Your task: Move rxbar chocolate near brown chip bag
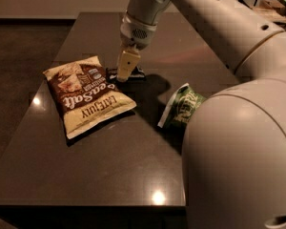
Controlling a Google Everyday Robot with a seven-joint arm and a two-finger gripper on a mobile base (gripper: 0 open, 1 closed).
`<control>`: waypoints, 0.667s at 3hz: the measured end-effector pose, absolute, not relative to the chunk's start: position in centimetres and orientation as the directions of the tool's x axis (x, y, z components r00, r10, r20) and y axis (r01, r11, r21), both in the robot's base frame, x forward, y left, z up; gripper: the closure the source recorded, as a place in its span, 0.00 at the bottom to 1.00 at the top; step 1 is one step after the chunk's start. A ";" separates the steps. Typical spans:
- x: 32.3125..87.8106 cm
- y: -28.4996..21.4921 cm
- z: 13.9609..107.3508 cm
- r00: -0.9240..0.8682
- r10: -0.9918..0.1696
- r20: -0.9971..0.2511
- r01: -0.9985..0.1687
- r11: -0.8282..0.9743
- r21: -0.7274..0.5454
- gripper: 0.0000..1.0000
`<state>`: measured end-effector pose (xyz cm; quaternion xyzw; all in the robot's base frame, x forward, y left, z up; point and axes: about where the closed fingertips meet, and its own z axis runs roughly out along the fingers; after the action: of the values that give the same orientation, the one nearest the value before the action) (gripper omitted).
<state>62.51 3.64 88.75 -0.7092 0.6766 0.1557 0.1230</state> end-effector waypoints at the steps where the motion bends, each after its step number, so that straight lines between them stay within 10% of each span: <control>1: 61.6 4.9 88.9 0.057 -0.912 -0.406 -0.995 -0.085 0.051 0.51; 2: 62.0 5.2 88.8 0.056 -0.909 -0.413 -0.996 -0.080 0.040 0.28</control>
Offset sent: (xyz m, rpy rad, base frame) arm -0.0077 0.0107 0.0013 0.0168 0.0143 0.0264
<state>62.05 5.23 88.76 -0.7152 0.6658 0.1685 0.1292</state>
